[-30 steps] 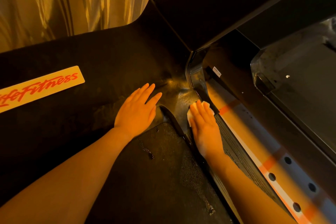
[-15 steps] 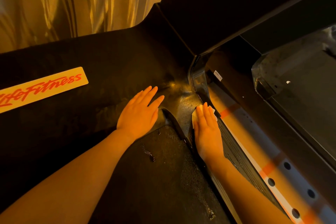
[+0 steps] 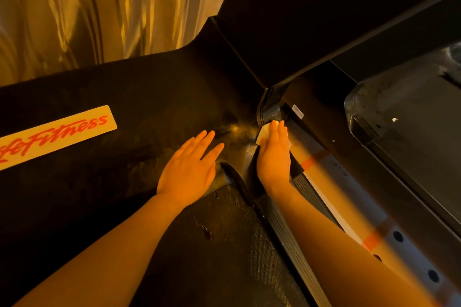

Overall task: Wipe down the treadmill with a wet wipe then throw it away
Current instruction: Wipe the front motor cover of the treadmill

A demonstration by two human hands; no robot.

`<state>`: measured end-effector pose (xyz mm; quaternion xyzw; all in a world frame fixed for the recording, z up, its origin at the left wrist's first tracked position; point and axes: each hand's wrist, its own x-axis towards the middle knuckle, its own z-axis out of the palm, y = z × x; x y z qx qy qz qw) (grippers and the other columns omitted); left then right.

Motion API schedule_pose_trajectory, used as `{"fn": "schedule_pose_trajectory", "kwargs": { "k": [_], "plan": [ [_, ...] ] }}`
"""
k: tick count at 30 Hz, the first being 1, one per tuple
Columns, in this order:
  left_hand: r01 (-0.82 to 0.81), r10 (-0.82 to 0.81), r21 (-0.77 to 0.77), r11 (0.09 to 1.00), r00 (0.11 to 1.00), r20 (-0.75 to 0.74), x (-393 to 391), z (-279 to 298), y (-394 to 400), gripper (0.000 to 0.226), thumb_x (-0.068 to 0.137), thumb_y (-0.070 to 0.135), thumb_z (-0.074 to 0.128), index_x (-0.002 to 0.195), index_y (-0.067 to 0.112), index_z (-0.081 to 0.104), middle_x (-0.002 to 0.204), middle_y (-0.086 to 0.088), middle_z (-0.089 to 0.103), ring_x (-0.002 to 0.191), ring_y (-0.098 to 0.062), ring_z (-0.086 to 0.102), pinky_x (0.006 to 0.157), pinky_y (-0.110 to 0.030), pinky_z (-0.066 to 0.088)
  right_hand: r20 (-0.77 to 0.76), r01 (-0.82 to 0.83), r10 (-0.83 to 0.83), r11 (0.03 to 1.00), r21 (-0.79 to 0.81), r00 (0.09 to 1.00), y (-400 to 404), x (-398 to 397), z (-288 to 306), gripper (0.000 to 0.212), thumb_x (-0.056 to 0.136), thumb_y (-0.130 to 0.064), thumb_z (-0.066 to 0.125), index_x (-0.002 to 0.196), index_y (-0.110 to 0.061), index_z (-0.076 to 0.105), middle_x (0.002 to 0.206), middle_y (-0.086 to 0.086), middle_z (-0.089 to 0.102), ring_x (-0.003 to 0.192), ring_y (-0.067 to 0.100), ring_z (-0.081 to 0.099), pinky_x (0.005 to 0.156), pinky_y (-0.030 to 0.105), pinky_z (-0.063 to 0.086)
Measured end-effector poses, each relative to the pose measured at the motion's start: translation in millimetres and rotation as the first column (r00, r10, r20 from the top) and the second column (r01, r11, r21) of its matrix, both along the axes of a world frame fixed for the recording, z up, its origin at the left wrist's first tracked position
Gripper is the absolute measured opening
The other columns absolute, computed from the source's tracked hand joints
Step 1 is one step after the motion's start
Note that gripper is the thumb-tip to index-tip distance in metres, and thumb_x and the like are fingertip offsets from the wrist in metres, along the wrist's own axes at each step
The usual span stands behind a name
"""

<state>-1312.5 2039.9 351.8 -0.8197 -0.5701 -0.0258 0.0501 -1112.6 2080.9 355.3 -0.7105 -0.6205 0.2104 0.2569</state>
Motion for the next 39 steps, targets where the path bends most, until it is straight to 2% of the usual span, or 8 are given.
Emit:
{"fn": "schedule_pose_trajectory", "kwargs": {
  "k": [6,10,13,17,22,24,30,39],
  "plan": [
    [0.012,-0.012,0.013,1.0,1.0,0.009,0.1,-0.3,0.3,0.05,0.096,0.034,0.045,0.144,0.019,0.044,0.154,-0.013,0.036,0.143,-0.026,0.032,0.112,-0.038,0.022,0.14,0.009,-0.013,1.0,0.024,0.99,0.5,-0.2,-6.8,0.05,0.101,-0.016,0.042,0.149,-0.009,0.028,0.158,0.011,0.024,0.146,0.03,0.021,0.117,0.047,0.027],
    [0.021,-0.022,0.032,0.999,0.999,0.026,0.2,-0.8,0.0,0.05,0.095,0.033,0.043,0.142,0.018,0.047,0.152,-0.014,0.039,0.141,-0.028,0.036,0.111,-0.039,0.026,0.235,-0.029,0.01,0.997,0.077,0.972,-12.1,12.8,-13.1,0.037,0.098,-0.026,0.027,0.122,-0.01,0.05,0.127,0.006,0.047,0.118,0.024,0.046,0.1,0.043,0.042],
    [0.019,-0.019,0.019,1.0,0.999,0.035,0.0,-0.9,0.2,0.049,0.096,0.032,0.043,0.143,0.018,0.046,0.153,-0.014,0.037,0.142,-0.028,0.034,0.112,-0.039,0.025,0.261,-0.049,0.018,0.993,0.111,0.965,-25.1,22.6,-15.5,0.046,0.094,-0.033,0.014,0.107,-0.014,0.053,0.111,0.001,0.048,0.101,0.018,0.047,0.09,0.036,0.043],
    [0.001,0.0,-0.018,1.0,0.999,0.044,0.2,0.7,0.3,0.049,0.097,0.032,0.042,0.145,0.02,0.042,0.155,-0.012,0.033,0.144,-0.027,0.029,0.113,-0.039,0.022,0.23,-0.043,0.01,0.99,0.136,0.973,-46.3,34.9,-17.8,0.035,0.098,-0.033,0.018,0.099,-0.018,0.05,0.104,-0.004,0.046,0.092,0.013,0.046,0.085,0.034,0.043],
    [-0.001,0.003,-0.034,0.999,0.998,0.068,0.5,3.9,-0.3,0.048,0.099,0.029,0.046,0.145,0.021,0.043,0.156,-0.011,0.032,0.144,-0.026,0.029,0.113,-0.039,0.024,0.204,-0.032,0.034,0.999,-0.013,0.978,-81.1,57.3,-35.5,0.05,0.101,-0.048,0.017,0.12,-0.015,0.049,0.127,0.005,0.048,0.119,0.027,0.049,0.098,0.044,0.044],
    [-0.016,0.02,-0.057,0.998,0.997,0.075,3.6,8.0,-2.2,0.048,0.1,0.029,0.043,0.148,0.022,0.038,0.158,-0.009,0.026,0.146,-0.025,0.023,0.116,-0.039,0.022,0.229,-0.024,0.039,0.998,-0.066,0.973,-93.8,65.3,-37.7,0.041,0.102,-0.043,0.026,0.125,-0.016,0.047,0.133,0.006,0.047,0.126,0.027,0.047,0.102,0.045,0.043],
    [-0.071,0.055,-0.222,0.972,0.995,-0.078,21.7,32.1,-3.4,0.056,0.105,0.041,0.026,0.156,0.024,0.009,0.164,-0.007,-0.001,0.151,-0.024,0.0,0.12,-0.038,0.013,0.242,-0.111,0.151,0.978,-0.174,0.958,-113.5,76.2,-15.1,0.055,0.102,-0.038,0.039,0.153,-0.021,0.026,0.162,0.005,0.017,0.15,0.025,0.008,0.122,0.042,0.011],
    [0.419,-0.522,-0.391,0.819,0.827,-0.208,53.0,67.5,12.7,0.055,0.106,0.039,0.029,0.156,0.028,0.01,0.164,-0.003,-0.004,0.15,-0.02,-0.004,0.12,-0.036,0.01,0.406,-0.242,0.361,0.918,-0.314,0.84,-117.6,100.9,54.1,0.062,0.103,-0.042,0.037,0.156,-0.029,0.008,0.163,0.004,-0.007,0.15,0.026,-0.006,0.12,0.04,0.004]
  ]
}}
